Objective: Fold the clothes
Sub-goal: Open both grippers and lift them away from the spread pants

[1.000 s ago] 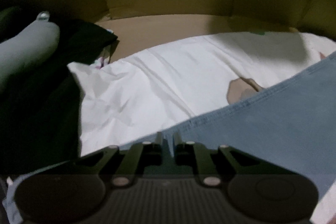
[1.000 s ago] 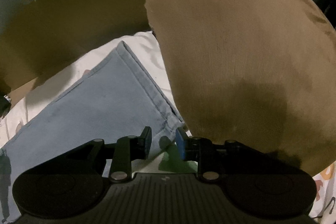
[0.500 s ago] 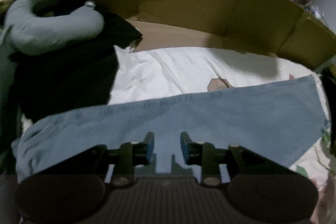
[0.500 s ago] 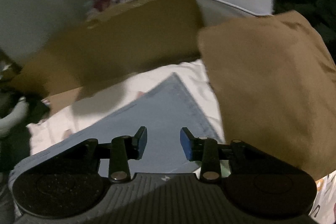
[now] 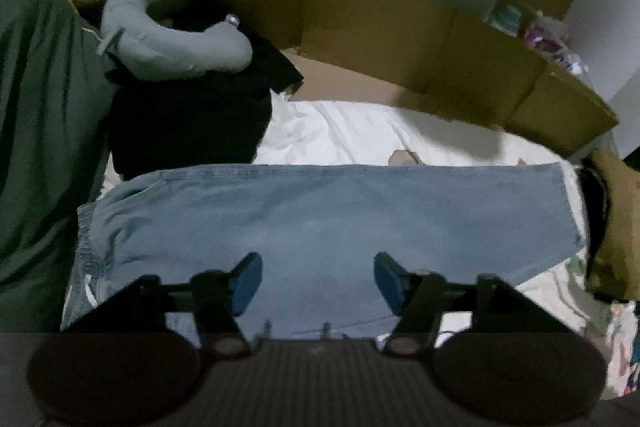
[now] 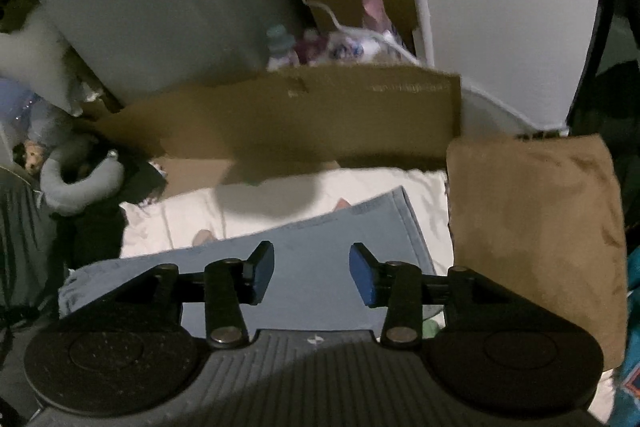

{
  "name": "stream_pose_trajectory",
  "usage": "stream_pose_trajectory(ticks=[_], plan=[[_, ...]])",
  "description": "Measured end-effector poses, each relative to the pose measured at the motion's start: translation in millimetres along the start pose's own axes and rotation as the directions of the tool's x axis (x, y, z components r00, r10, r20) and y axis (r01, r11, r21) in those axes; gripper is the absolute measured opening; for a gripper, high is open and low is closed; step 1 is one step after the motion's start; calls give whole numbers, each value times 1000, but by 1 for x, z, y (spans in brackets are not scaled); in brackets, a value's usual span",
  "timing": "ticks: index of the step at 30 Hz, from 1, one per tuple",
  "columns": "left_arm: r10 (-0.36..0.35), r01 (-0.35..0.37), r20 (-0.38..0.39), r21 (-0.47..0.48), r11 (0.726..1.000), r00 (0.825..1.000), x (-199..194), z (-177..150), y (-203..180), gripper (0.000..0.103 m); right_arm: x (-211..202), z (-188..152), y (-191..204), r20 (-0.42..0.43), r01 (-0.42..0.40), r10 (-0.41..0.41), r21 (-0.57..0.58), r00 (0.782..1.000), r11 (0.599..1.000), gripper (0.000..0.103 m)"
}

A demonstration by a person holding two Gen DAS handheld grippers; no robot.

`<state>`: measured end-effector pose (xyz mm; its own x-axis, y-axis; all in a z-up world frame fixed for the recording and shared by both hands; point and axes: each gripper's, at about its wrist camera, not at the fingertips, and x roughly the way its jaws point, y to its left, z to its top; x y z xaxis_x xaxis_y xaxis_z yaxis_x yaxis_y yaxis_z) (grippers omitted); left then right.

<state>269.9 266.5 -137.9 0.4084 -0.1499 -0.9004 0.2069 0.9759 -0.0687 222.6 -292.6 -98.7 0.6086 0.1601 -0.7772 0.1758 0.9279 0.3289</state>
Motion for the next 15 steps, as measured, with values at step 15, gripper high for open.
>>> stream_pose_trajectory(ticks=[15], plan=[[-62, 62, 34, -23, 998, 998, -72, -21, -7, 80, -145, 41, 52, 126, -64, 65, -7, 990, 998, 69]])
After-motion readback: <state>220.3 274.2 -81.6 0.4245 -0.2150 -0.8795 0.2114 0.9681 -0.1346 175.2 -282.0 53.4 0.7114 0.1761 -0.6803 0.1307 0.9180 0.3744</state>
